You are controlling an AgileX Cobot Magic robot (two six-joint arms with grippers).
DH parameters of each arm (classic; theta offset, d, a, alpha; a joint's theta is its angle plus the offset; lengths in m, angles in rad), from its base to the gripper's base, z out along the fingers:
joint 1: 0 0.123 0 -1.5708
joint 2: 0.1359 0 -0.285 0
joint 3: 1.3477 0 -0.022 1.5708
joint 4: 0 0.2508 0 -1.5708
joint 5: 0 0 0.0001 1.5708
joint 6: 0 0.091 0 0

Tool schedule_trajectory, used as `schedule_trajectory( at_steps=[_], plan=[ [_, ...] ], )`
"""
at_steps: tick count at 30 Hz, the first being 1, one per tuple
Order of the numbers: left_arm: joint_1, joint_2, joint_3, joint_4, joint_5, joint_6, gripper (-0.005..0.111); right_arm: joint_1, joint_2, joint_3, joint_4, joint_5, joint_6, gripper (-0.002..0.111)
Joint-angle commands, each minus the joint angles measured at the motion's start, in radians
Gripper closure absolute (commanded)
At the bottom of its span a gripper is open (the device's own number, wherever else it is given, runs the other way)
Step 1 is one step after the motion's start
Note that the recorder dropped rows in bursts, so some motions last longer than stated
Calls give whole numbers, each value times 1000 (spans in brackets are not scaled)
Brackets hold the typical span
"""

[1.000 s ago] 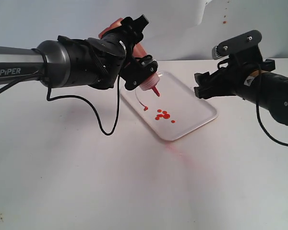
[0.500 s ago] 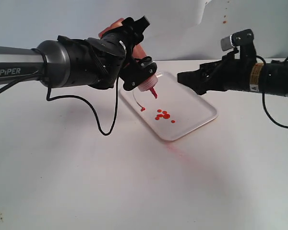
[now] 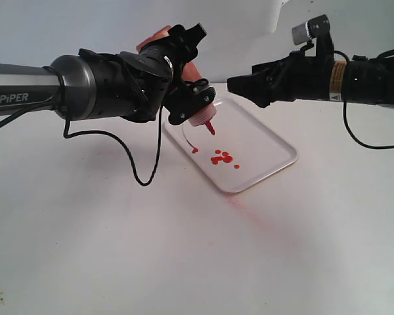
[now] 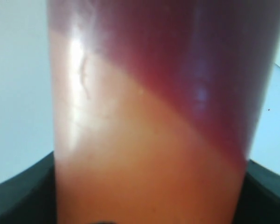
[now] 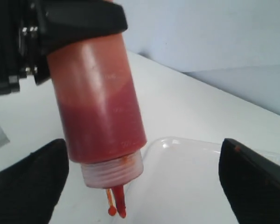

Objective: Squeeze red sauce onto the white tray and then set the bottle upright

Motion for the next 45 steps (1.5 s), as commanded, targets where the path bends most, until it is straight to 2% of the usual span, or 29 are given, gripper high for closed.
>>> schedule_trajectory(
  at_steps=[1,4,9,14,21,28,34,43,45],
  plan=[
    [-4,-24,-12,15,12,8,107,56,5,-2,-28,99,-97,29],
    [-4,-24,-12,15,10,8,107,100,5,-2,-17,191,-129,29],
    [-4,-24,-12,15,-19,10,107,158,5,-2,1,198,-202,29],
    [-4,-24,-12,15,-24,10,107,190,5,-2,118,249,-282,29],
    [-4,-24,-12,15,-39,8,107,192,31,-7,144,233,-294,29],
    [-4,-24,-12,15,-53,8,107,192,75,-7,211,115,-346,29],
    [-4,-24,-12,15,-116,8,107,192,79,-7,227,121,-351,29],
    [-4,-24,-12,15,-120,8,107,192,122,-7,242,114,-353,29],
    [-4,-24,-12,15,-120,8,107,192,122,-7,250,119,-355,33]
  ],
)
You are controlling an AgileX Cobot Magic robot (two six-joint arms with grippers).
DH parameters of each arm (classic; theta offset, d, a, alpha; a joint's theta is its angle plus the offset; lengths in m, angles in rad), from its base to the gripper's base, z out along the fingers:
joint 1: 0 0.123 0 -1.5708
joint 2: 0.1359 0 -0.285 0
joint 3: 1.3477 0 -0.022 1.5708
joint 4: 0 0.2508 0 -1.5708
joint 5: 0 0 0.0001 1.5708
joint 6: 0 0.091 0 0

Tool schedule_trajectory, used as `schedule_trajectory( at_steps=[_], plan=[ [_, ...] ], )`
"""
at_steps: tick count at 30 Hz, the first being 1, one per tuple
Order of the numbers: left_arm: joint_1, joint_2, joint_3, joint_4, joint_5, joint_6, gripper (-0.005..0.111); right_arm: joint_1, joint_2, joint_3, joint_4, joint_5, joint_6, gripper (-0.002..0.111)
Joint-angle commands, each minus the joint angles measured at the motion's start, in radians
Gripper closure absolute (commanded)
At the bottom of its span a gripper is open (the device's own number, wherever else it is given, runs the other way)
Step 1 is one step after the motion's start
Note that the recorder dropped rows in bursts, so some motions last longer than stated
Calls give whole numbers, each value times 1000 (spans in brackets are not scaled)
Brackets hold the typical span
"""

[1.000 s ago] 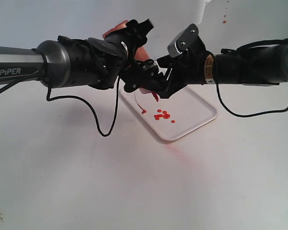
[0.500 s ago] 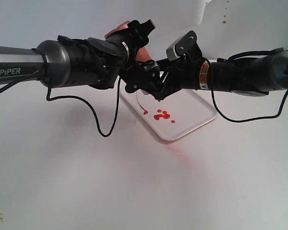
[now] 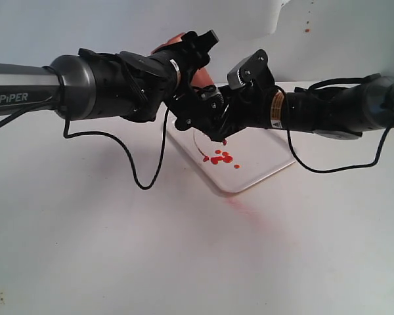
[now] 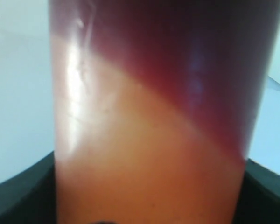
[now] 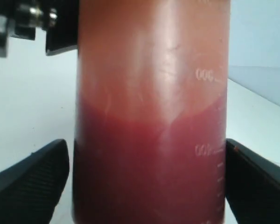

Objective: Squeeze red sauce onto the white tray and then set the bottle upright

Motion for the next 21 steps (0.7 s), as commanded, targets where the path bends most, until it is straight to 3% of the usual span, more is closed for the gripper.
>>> schedule_trajectory(
  at_steps=[1,6,7,8,12,13,15,17,19,20,21],
  plan=[
    [-4,-24,-12,13,8,-10,107,4,5,-7,40,-9,-4,38],
    [-4,-24,-12,13,8,-12,107,4,5,-7,83,-9,-14,78],
    [-4,-24,-12,13,8,-12,107,4,5,-7,85,-9,-29,102],
    [-4,-24,-12,13,8,-12,107,4,5,-7,82,-9,-36,108],
    [-4,-24,-12,13,15,-12,107,4,5,-7,114,-16,-40,108],
    [-4,-24,-12,13,15,-12,107,4,5,-7,115,-18,-40,105],
    [-4,-24,-12,13,16,-12,107,4,5,-7,115,-18,-37,87],
    [-4,-24,-12,13,19,-12,107,4,5,-7,115,-20,-28,55],
    [-4,-24,-12,13,19,-12,107,4,5,-7,125,-19,-4,12],
    [-4,-24,-12,13,19,-17,107,4,5,-7,124,-19,19,3],
    [-4,-24,-12,13,19,-17,107,4,3,-7,114,-21,42,3]
  ],
)
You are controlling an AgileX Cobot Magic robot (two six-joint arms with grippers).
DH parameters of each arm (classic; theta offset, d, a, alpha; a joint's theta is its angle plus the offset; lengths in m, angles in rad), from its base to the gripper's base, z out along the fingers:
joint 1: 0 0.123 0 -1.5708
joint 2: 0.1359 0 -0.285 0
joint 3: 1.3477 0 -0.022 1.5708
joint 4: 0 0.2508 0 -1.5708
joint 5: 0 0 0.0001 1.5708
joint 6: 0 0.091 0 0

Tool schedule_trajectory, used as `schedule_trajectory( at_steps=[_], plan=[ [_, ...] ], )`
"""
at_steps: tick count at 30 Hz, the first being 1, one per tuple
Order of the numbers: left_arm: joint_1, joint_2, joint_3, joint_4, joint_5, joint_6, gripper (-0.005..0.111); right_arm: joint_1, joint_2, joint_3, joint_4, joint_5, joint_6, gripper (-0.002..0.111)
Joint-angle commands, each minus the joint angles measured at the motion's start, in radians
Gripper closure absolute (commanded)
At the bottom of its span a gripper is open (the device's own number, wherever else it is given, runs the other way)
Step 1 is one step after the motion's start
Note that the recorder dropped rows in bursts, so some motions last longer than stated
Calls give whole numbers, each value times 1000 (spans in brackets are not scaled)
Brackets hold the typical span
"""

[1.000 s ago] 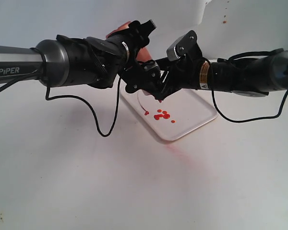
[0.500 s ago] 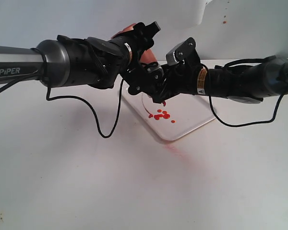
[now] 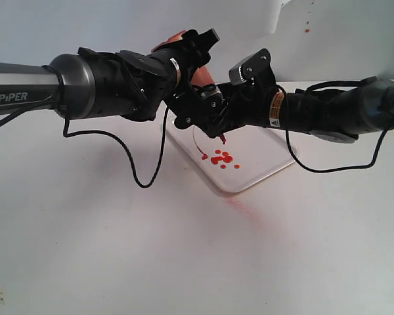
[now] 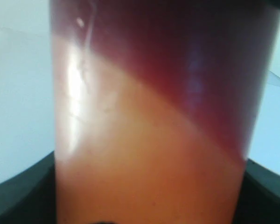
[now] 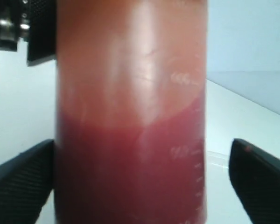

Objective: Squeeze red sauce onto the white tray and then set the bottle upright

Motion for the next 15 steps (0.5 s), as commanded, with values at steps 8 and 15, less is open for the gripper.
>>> schedule_trajectory(
  at_steps=[8,15],
  plan=[
    [-4,-24,-8,-27,45,-17,107,-7,-80,-7,-209,-5,196,3],
    [-4,-24,-8,-56,62,-17,107,-31,-180,-7,-361,243,405,3]
  ],
)
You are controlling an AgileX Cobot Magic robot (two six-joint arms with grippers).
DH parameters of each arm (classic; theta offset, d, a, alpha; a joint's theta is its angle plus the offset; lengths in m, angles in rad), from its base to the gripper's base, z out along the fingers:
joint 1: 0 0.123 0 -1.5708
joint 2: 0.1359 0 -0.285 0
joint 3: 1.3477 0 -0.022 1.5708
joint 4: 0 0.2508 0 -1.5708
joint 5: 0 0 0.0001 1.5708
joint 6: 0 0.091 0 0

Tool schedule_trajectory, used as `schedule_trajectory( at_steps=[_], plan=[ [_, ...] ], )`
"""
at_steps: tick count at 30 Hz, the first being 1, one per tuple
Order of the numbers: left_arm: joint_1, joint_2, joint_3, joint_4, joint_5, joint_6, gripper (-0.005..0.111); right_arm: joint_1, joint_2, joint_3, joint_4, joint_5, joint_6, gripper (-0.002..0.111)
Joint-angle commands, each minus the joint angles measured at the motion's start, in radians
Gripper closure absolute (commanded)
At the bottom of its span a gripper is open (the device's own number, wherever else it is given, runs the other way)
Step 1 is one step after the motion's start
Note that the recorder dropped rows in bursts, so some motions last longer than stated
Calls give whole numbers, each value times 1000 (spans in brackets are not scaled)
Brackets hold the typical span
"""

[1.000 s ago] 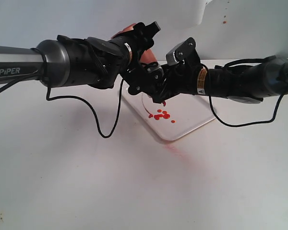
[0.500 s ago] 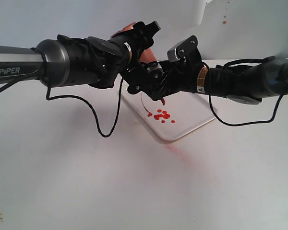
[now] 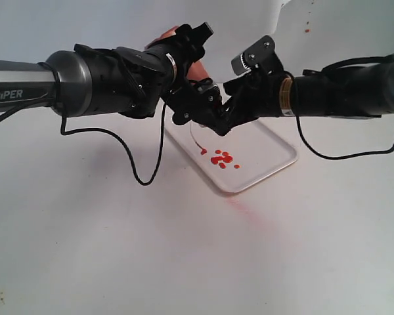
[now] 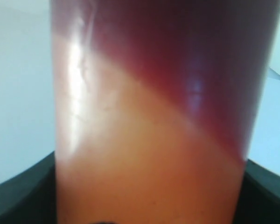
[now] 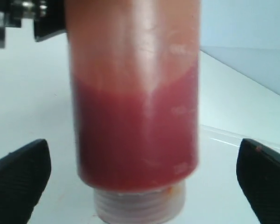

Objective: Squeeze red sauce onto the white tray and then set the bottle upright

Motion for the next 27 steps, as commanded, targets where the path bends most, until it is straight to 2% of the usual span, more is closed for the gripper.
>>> schedule_trajectory(
  at_steps=[1,7,11,18,21,23,27],
  plan=[
    [-4,-14,-8,-41,22,-15,107,-29,-81,-7,-119,100,195,3],
    [-4,-14,8,-64,29,-17,107,-76,-168,-7,-401,119,455,3],
    [-4,-14,22,-66,47,-78,107,-146,-211,18,-401,147,588,3],
    [-4,-14,28,-122,52,-252,107,-275,-268,52,-401,-33,635,6],
    [-4,-14,28,-145,52,-342,107,-305,-280,52,-401,-90,656,19],
    [-4,-14,28,-173,52,-369,107,-319,-280,52,-401,-149,656,34],
    [-4,-14,28,-195,54,-388,107,-321,-280,52,-401,-233,656,74]
  ],
)
